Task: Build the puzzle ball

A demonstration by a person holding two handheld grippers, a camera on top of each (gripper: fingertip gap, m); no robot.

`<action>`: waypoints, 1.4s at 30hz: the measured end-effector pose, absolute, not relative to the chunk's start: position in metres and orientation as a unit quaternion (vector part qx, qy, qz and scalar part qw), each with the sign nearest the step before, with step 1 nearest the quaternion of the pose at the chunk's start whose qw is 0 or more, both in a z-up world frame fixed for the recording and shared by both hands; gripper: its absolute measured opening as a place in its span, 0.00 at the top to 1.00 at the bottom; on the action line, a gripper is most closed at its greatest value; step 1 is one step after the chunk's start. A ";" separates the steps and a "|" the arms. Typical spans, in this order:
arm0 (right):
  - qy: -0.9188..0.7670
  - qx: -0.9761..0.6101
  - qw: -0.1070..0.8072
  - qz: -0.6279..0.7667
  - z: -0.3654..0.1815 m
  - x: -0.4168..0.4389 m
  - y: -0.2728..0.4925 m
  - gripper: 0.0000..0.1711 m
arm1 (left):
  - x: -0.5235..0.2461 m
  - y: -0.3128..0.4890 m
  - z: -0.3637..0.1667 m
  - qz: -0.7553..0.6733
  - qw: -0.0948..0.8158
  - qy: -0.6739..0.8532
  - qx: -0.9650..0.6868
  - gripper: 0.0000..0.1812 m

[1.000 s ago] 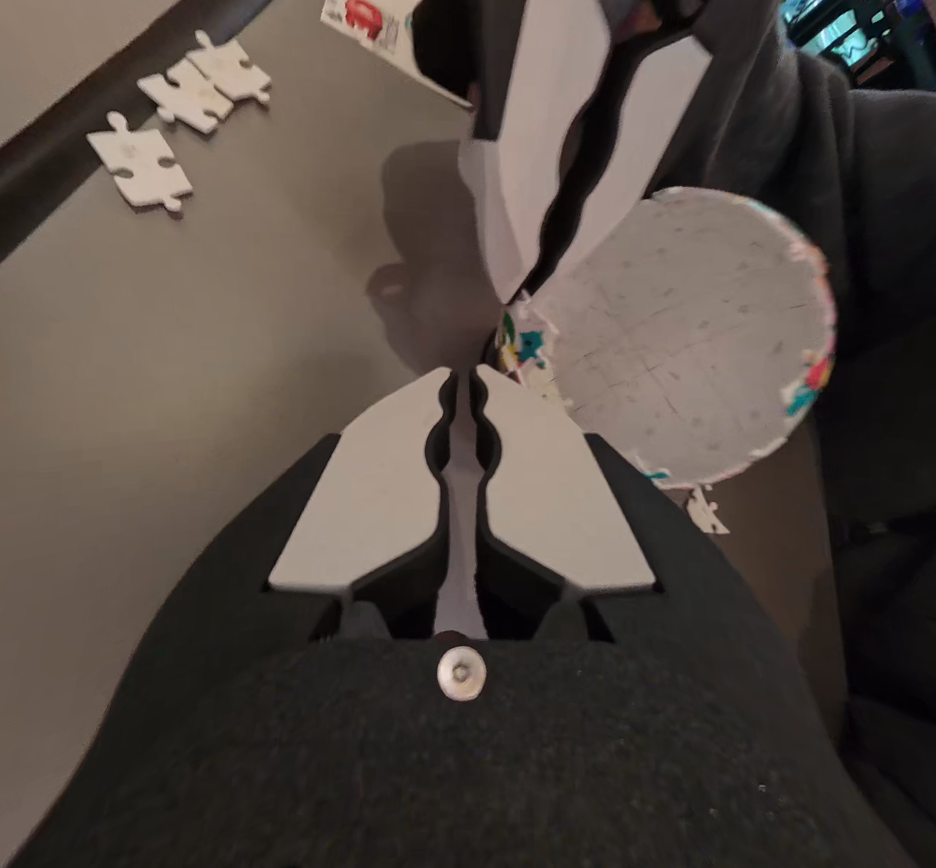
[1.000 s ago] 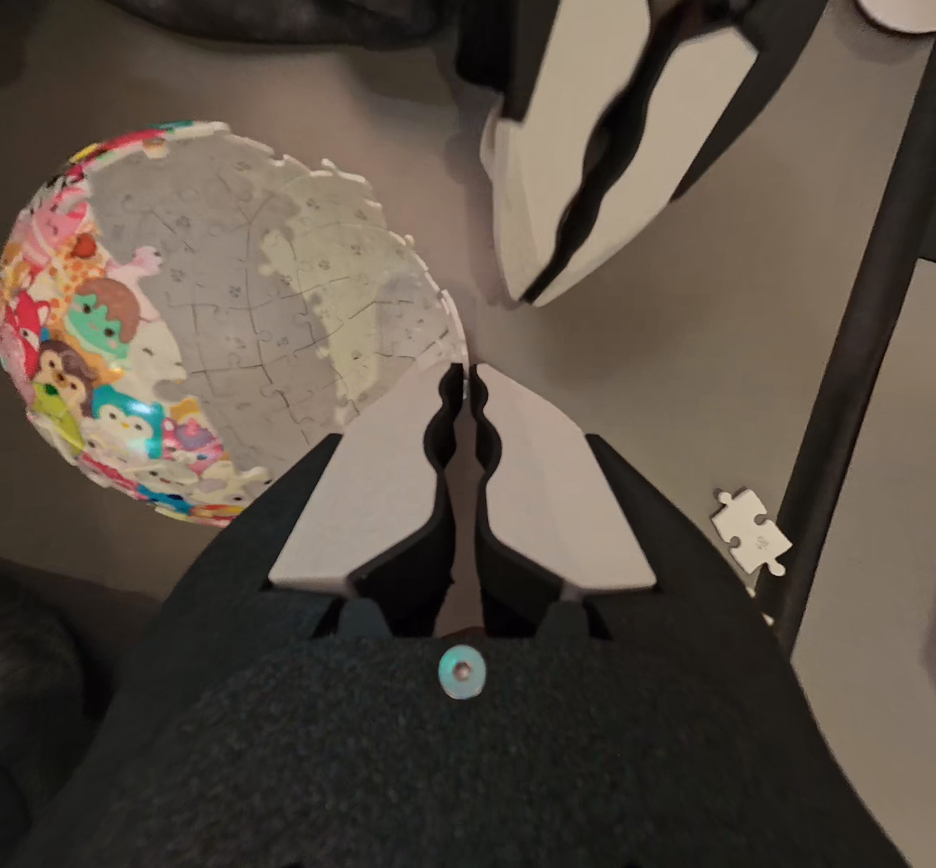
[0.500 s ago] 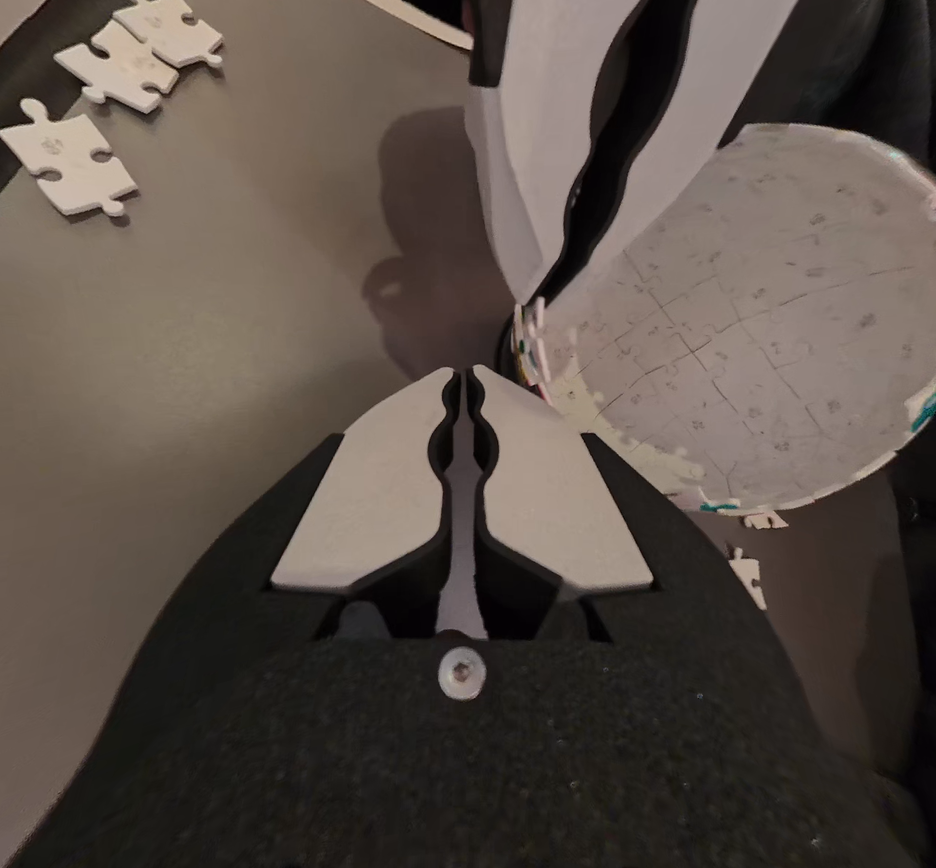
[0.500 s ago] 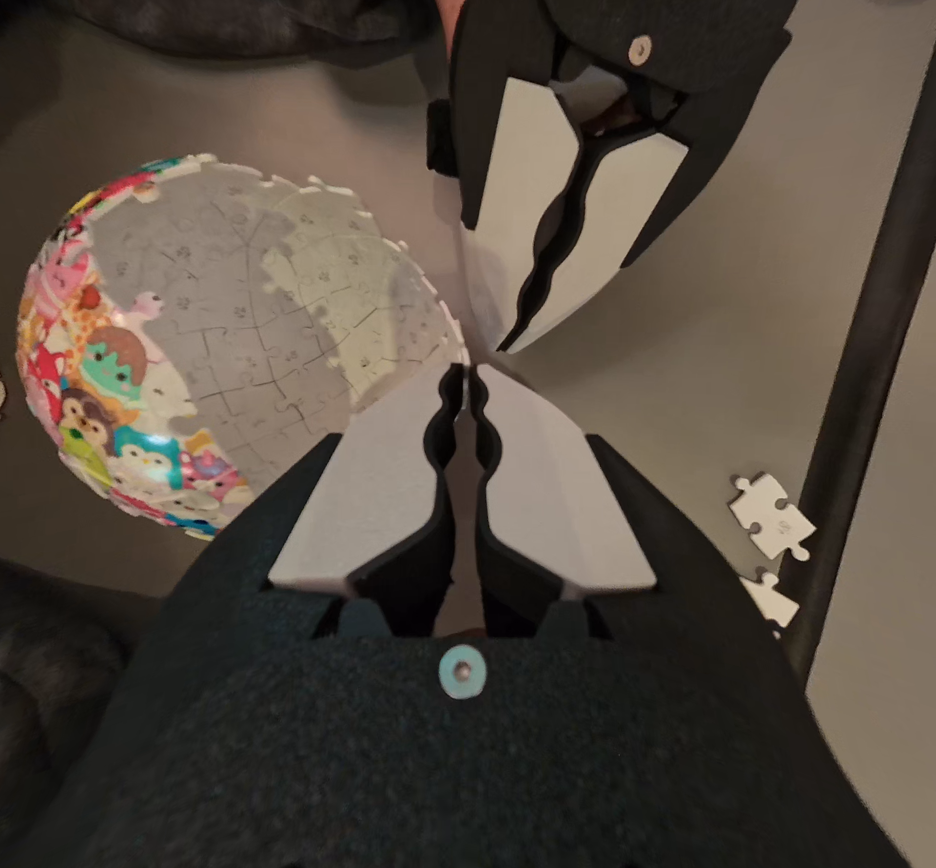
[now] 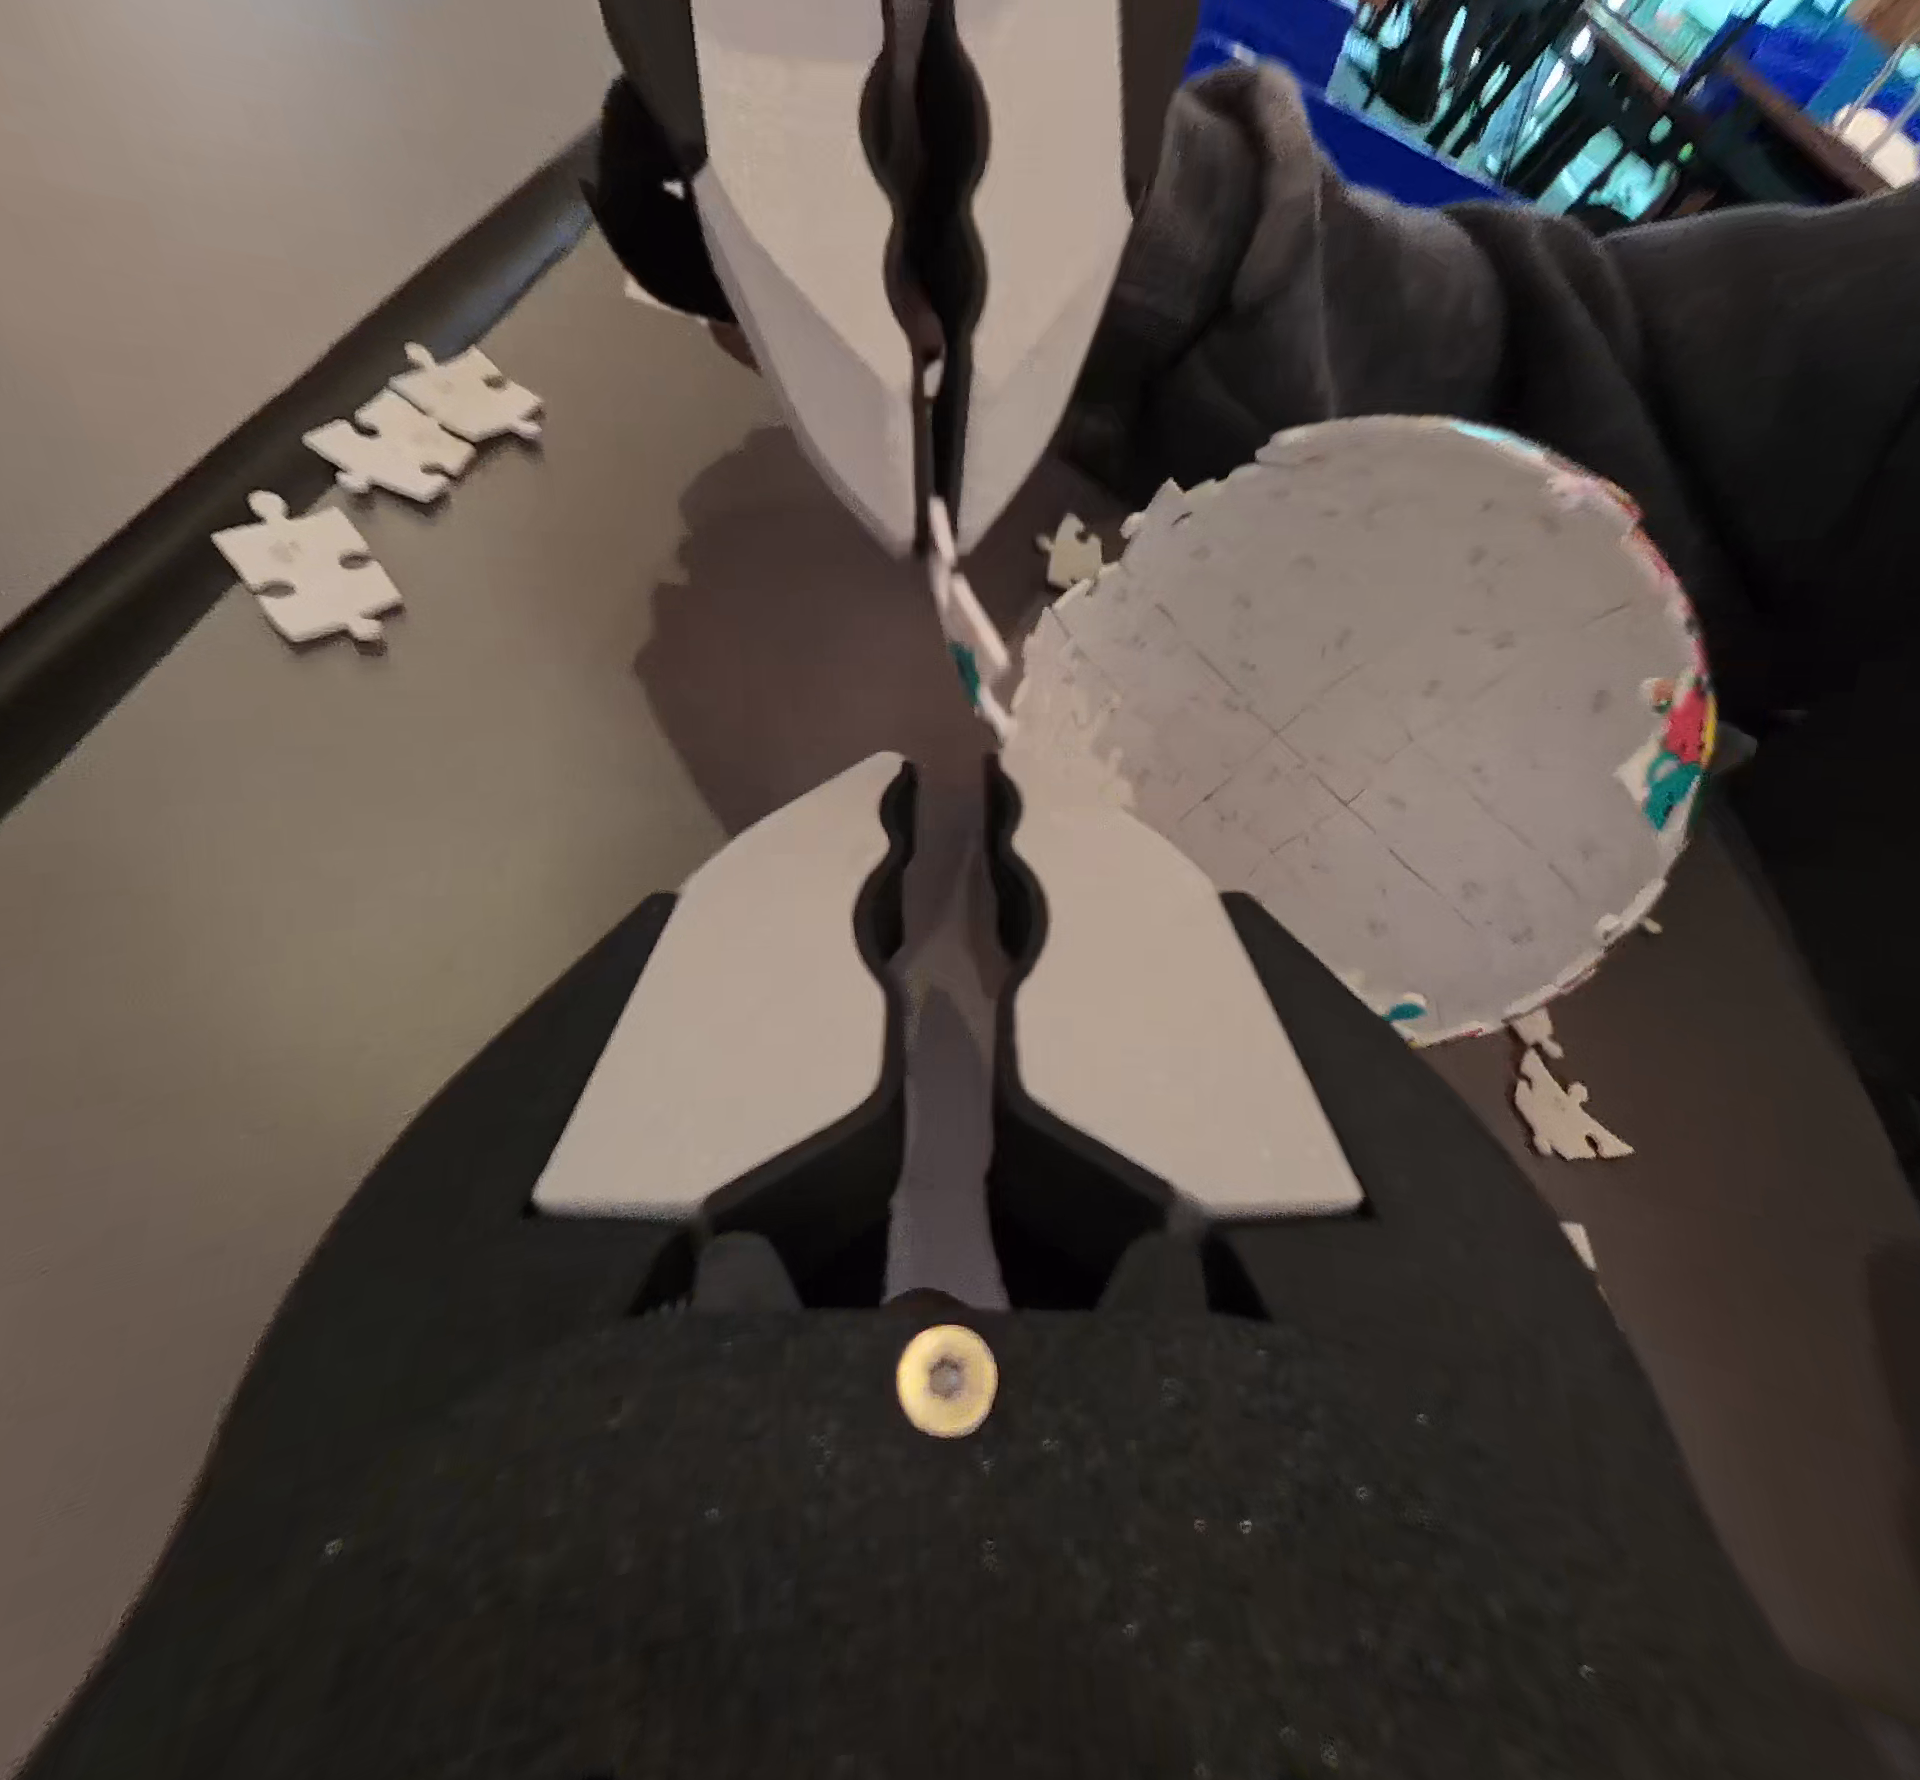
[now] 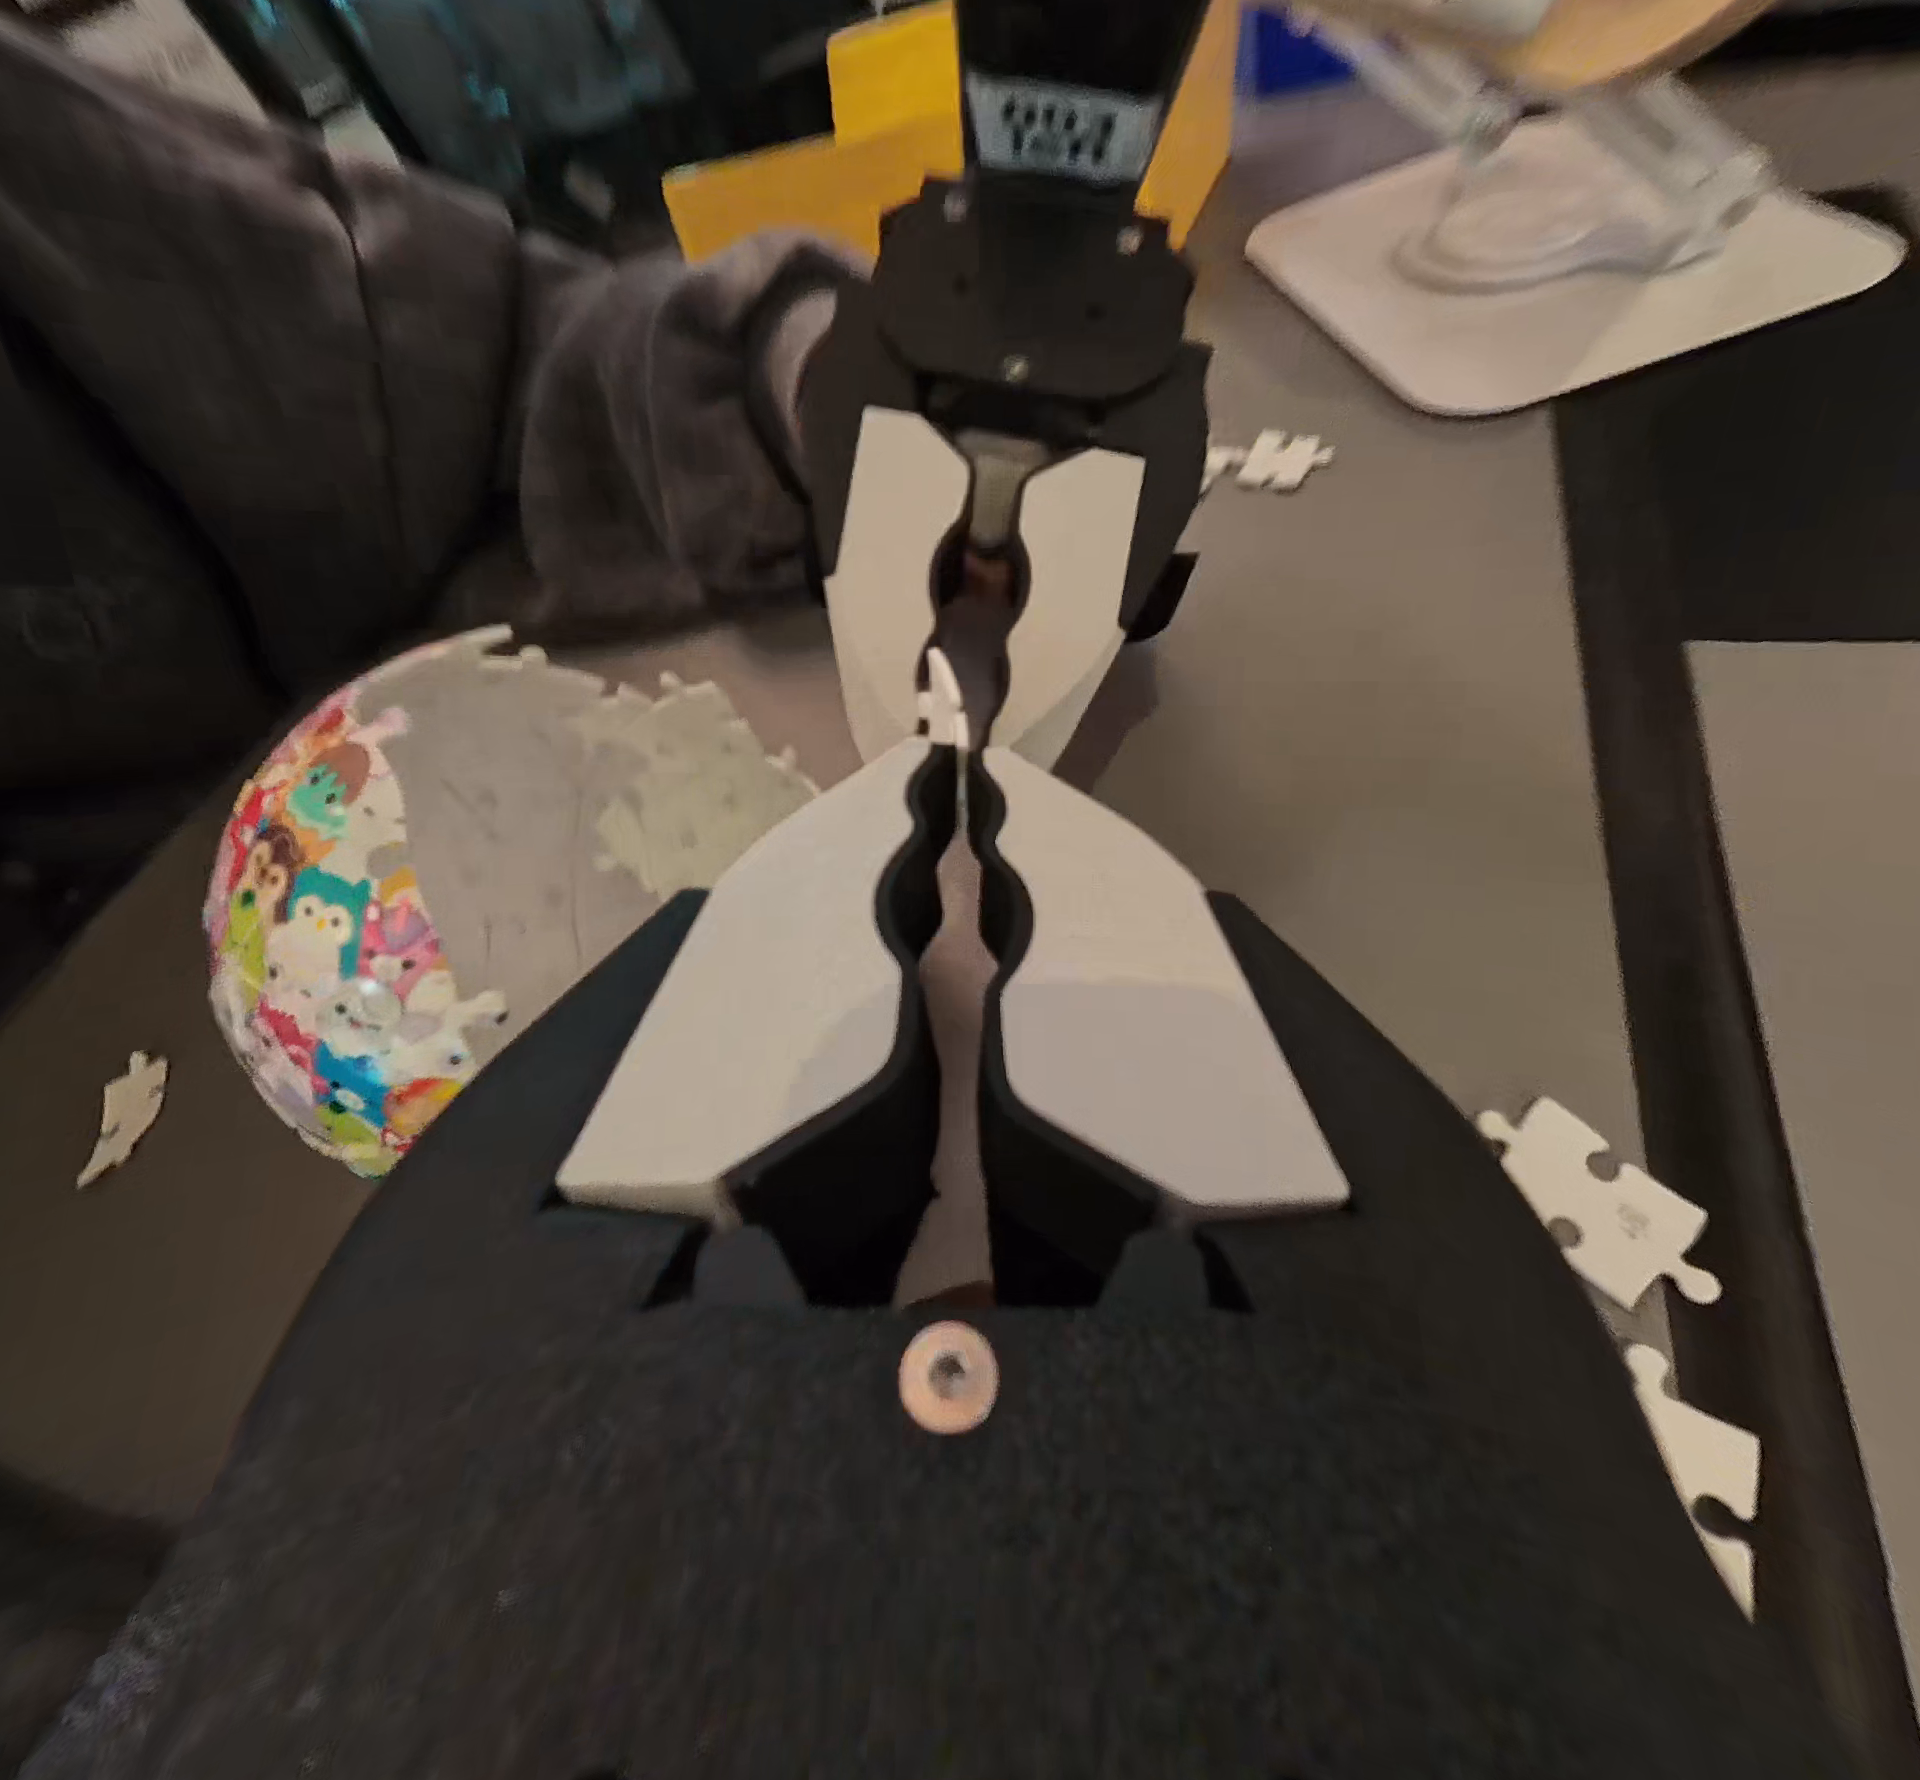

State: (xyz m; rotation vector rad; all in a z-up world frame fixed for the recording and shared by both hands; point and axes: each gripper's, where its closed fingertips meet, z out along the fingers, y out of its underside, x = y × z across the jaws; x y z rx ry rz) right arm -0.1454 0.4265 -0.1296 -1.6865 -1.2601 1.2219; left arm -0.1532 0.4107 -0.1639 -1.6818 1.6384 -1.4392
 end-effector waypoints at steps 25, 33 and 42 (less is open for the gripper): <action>-0.641 -0.669 0.314 0.206 -0.126 -0.153 0.437 0.93 | -0.145 0.436 -0.158 -0.473 0.280 0.539 -0.639 0.99; -0.650 -0.677 0.304 0.164 -0.132 -0.150 0.449 0.94 | -0.146 0.438 -0.161 -0.460 0.283 0.546 -0.641 0.99; -0.665 -0.672 0.283 0.162 -0.134 -0.149 0.440 0.99 | -0.144 0.429 -0.157 -0.476 0.282 0.556 -0.620 0.99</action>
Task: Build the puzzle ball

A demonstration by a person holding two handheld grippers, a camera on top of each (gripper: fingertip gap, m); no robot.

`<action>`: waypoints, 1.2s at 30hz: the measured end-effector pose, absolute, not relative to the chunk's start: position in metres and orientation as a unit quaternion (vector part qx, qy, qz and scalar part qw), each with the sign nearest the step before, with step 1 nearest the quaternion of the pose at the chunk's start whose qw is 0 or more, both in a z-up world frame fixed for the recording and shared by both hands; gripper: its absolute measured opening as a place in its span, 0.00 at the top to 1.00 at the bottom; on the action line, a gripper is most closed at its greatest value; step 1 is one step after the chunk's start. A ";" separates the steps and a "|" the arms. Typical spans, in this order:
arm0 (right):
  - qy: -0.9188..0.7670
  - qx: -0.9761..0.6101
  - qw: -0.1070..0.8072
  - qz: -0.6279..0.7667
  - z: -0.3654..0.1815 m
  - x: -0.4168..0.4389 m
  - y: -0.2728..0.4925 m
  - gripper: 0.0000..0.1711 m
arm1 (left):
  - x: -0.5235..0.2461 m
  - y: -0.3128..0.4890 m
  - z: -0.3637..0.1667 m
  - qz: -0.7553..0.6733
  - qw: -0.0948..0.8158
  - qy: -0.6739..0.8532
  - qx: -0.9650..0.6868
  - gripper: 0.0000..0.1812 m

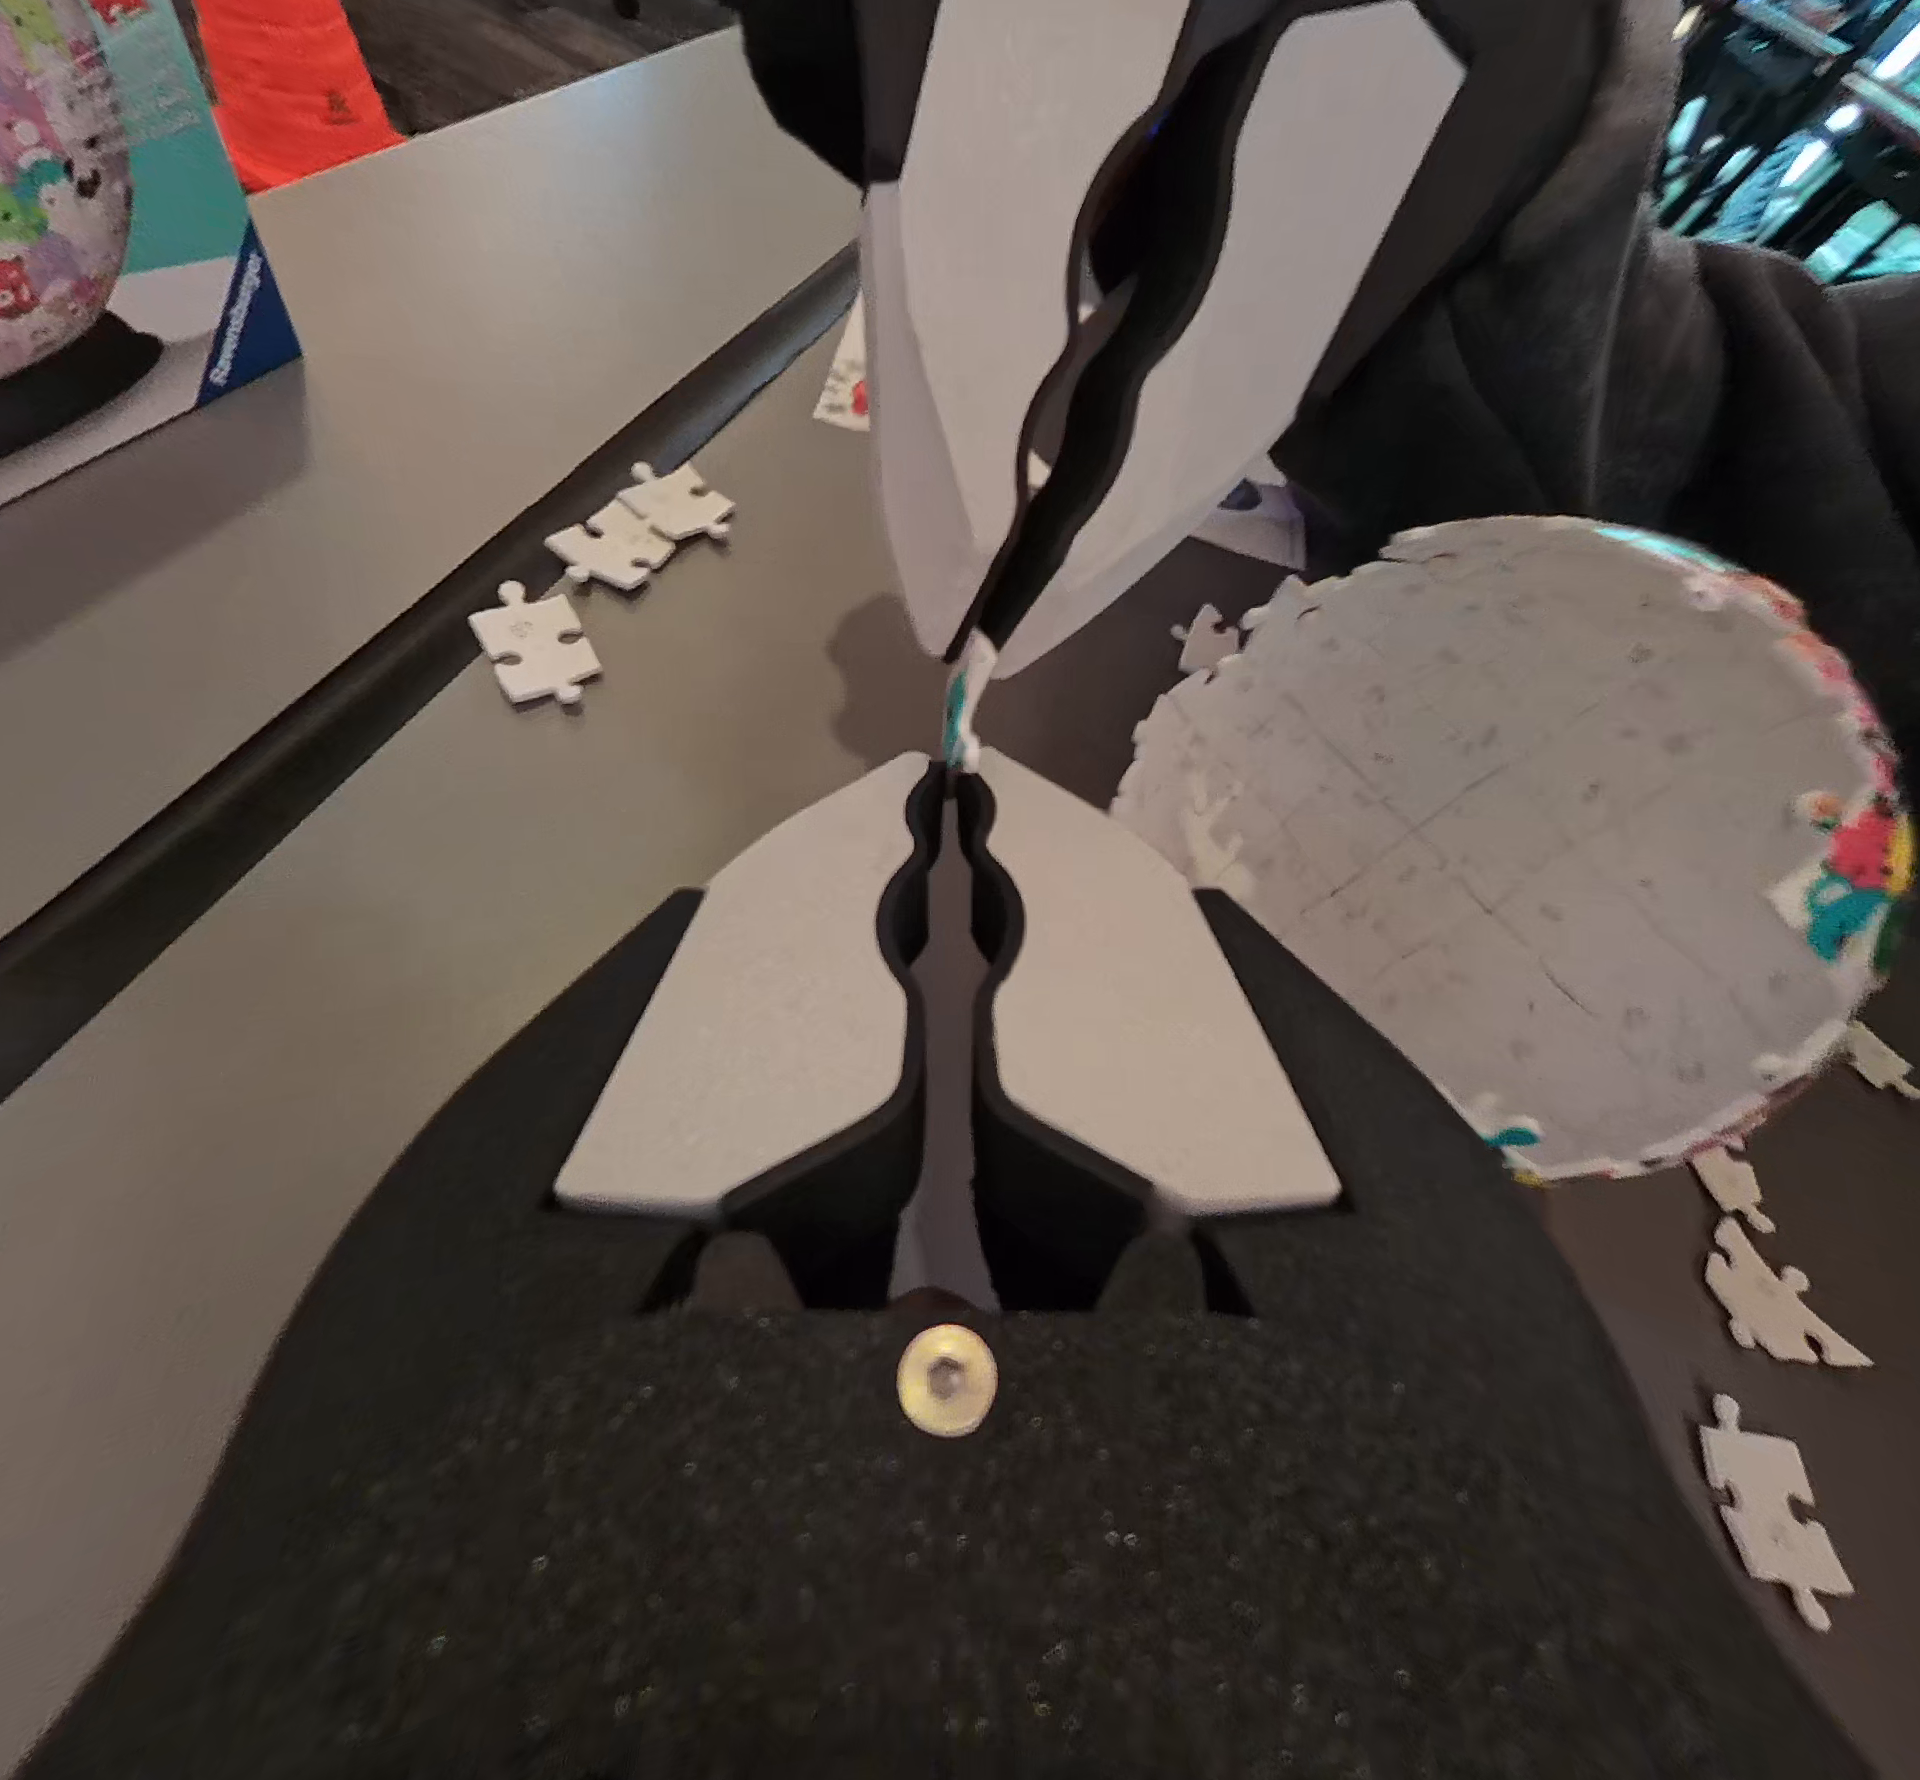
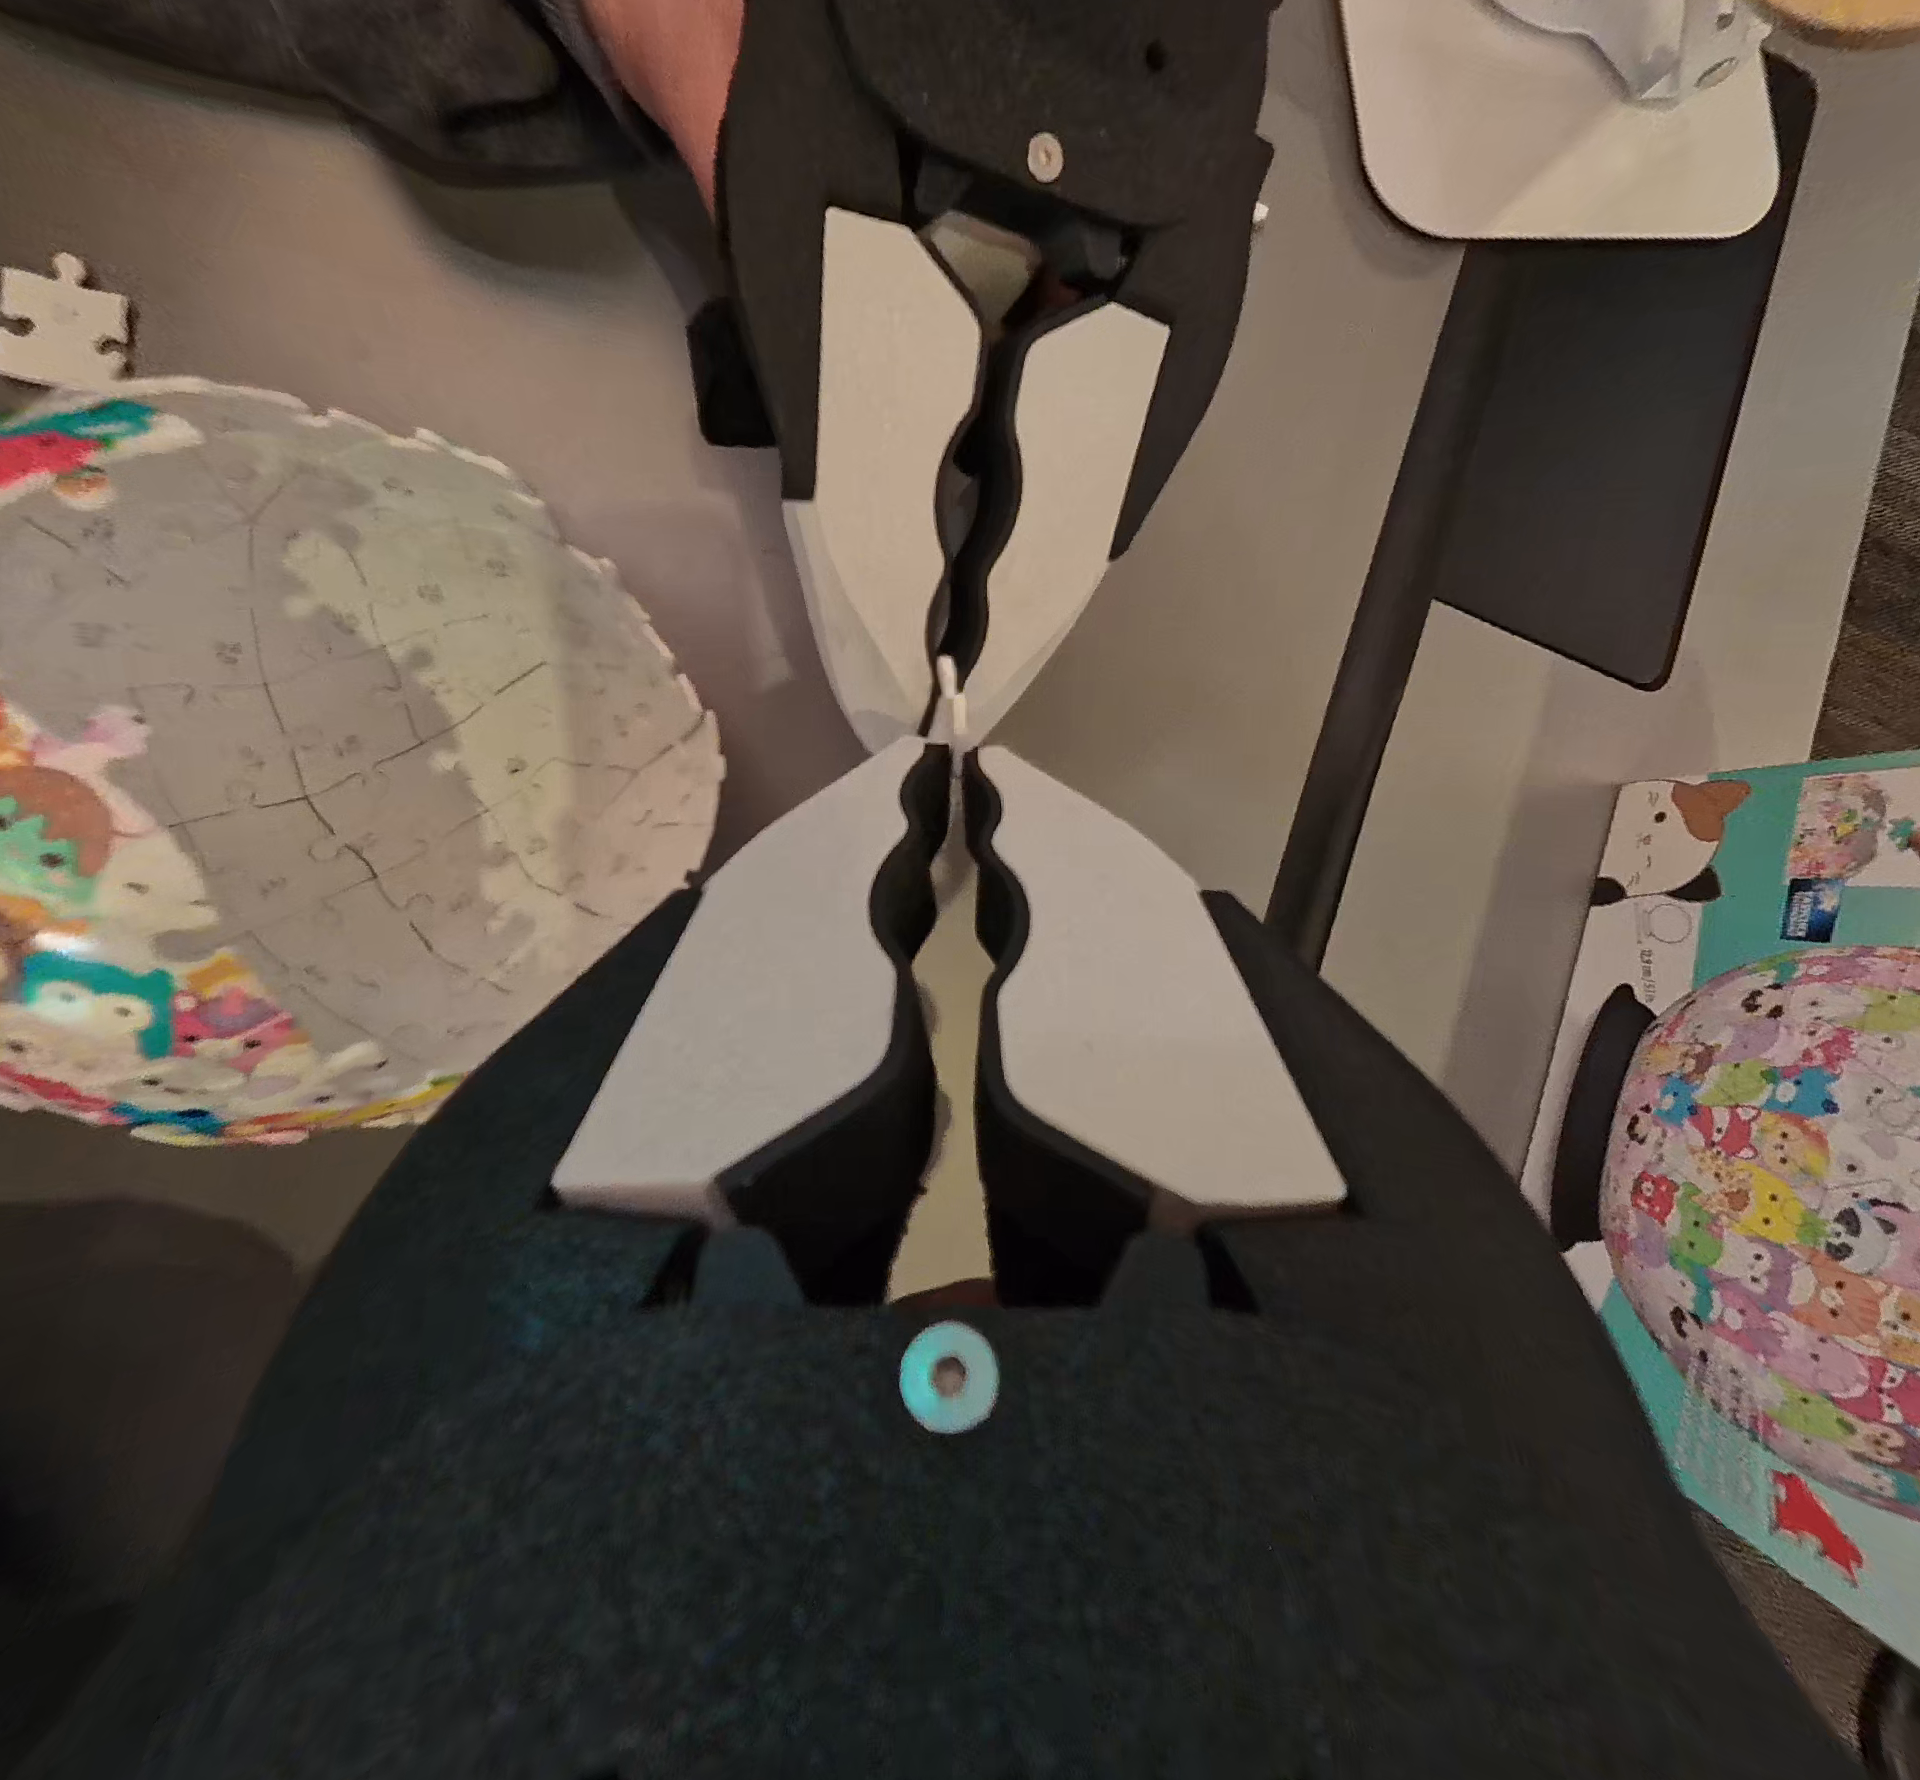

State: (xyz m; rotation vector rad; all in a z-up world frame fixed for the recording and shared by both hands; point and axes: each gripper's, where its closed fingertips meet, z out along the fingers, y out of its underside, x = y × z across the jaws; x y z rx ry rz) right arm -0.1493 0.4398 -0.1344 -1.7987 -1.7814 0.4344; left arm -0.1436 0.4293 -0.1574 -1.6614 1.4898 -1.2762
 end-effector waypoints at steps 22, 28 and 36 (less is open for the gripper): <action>-0.665 -0.672 0.204 0.253 -0.160 -0.154 0.396 0.99 | -0.145 0.394 -0.206 -0.445 0.119 0.648 -0.606 1.00; -0.671 -0.671 0.206 0.236 -0.159 -0.154 0.397 0.99 | -0.144 0.394 -0.205 -0.447 0.122 0.646 -0.606 1.00; -0.696 -0.661 0.218 0.177 -0.160 -0.152 0.399 0.99 | -0.144 0.393 -0.207 -0.442 0.121 0.649 -0.607 1.00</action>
